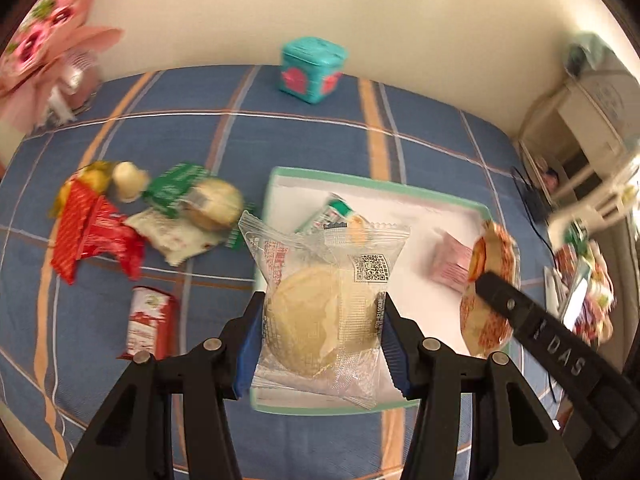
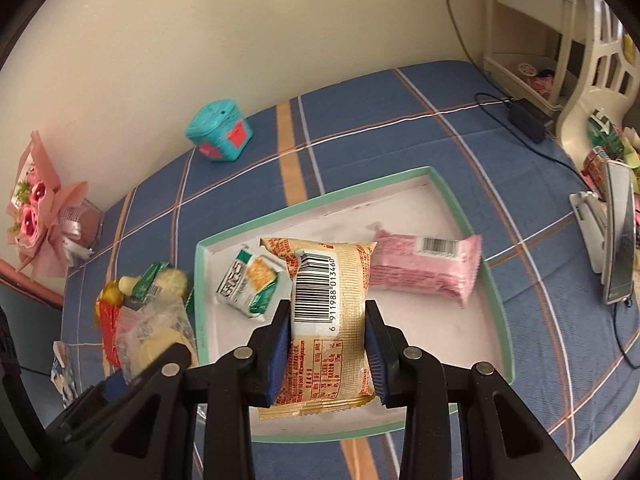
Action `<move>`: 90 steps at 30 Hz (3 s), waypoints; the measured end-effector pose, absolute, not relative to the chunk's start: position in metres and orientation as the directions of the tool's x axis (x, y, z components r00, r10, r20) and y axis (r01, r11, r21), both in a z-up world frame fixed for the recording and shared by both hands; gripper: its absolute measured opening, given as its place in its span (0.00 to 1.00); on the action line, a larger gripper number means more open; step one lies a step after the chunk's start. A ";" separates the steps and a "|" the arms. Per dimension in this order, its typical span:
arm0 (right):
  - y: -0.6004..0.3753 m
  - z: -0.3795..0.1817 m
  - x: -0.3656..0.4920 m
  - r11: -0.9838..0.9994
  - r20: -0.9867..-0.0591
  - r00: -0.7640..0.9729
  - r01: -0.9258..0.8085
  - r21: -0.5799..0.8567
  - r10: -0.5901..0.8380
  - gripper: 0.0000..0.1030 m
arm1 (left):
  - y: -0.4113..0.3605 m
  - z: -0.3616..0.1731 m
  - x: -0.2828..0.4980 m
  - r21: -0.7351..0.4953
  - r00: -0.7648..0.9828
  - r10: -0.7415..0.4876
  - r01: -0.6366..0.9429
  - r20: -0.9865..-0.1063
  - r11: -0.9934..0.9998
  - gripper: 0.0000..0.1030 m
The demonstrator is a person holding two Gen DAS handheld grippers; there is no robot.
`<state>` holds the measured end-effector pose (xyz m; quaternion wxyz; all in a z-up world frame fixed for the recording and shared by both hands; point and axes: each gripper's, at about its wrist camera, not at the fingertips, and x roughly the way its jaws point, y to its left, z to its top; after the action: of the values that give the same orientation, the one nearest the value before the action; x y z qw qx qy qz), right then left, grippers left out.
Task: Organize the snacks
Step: 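Carry the bun bag and bread pack with both grippers over the tray, then open the right gripper releasing the bread pack while the left gripper releases the bun bag, then withdraw both open grippers from the tray toward the snack pile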
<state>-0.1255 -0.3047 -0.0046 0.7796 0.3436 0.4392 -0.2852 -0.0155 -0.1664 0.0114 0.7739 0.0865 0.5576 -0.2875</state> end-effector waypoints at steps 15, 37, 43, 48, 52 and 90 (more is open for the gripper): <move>-0.313 -0.045 -0.127 0.600 -0.935 0.345 0.766 0.231 -0.081 0.36 | -0.185 -0.029 -0.020 -0.150 0.142 -0.269 0.551 -0.953 0.821 0.54; -0.313 -0.088 -0.122 0.603 -0.969 0.244 0.778 0.175 -0.033 0.36 | -0.206 -0.073 -0.019 -0.123 0.098 -0.213 0.558 -0.972 0.821 0.54; -0.313 -0.091 -0.117 0.602 -0.969 0.245 0.779 0.176 -0.033 0.37 | -0.209 -0.079 -0.018 -0.122 0.089 -0.204 0.554 -0.975 0.823 0.54; -0.313 -0.091 -0.118 0.603 -0.970 0.241 0.779 0.176 -0.029 0.39 | -0.208 -0.079 -0.018 -0.126 0.084 -0.206 0.553 -0.975 0.823 0.54; -0.315 -0.090 -0.119 0.603 -0.971 0.236 0.780 0.169 -0.032 0.44 | -0.205 -0.079 -0.014 -0.123 0.084 -0.201 0.552 -0.976 0.825 0.54; -0.313 -0.049 -0.118 0.645 -0.936 0.323 0.747 0.163 -0.137 1.00 | -0.158 -0.035 0.015 -0.075 0.236 -0.202 0.456 -0.951 0.887 0.92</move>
<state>-0.1181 -0.3130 -0.0488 0.7548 0.3028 0.5029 -0.2928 0.0145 -0.1585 -0.0351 0.7785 0.1096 0.5808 -0.2114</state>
